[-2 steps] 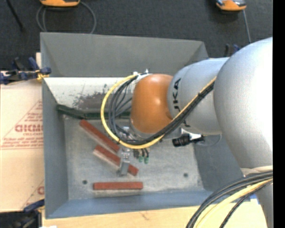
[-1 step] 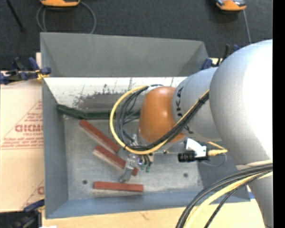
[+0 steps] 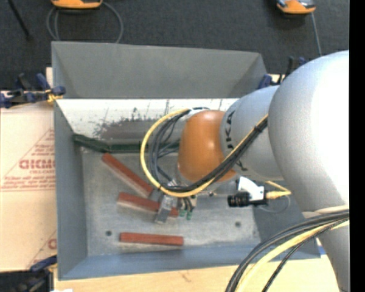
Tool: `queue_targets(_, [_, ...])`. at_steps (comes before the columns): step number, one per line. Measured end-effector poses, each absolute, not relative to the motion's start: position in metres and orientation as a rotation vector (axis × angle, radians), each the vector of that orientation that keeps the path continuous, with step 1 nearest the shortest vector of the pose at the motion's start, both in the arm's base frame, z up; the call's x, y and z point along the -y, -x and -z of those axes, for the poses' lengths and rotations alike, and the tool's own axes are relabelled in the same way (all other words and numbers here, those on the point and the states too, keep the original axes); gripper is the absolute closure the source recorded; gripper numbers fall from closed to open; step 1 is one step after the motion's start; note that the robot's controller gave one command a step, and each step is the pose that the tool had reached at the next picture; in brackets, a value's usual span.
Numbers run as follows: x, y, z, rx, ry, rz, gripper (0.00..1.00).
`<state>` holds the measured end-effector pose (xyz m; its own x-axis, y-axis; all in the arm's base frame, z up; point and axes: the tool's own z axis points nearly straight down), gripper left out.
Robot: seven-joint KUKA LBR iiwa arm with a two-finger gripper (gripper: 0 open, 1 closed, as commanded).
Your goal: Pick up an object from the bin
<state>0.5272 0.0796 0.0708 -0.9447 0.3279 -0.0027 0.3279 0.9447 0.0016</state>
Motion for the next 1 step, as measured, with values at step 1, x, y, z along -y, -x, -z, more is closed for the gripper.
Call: queue_targets(1, [-0.0729,-0.5377,-0.2214,-3.082,-0.554,-0.004,1.0])
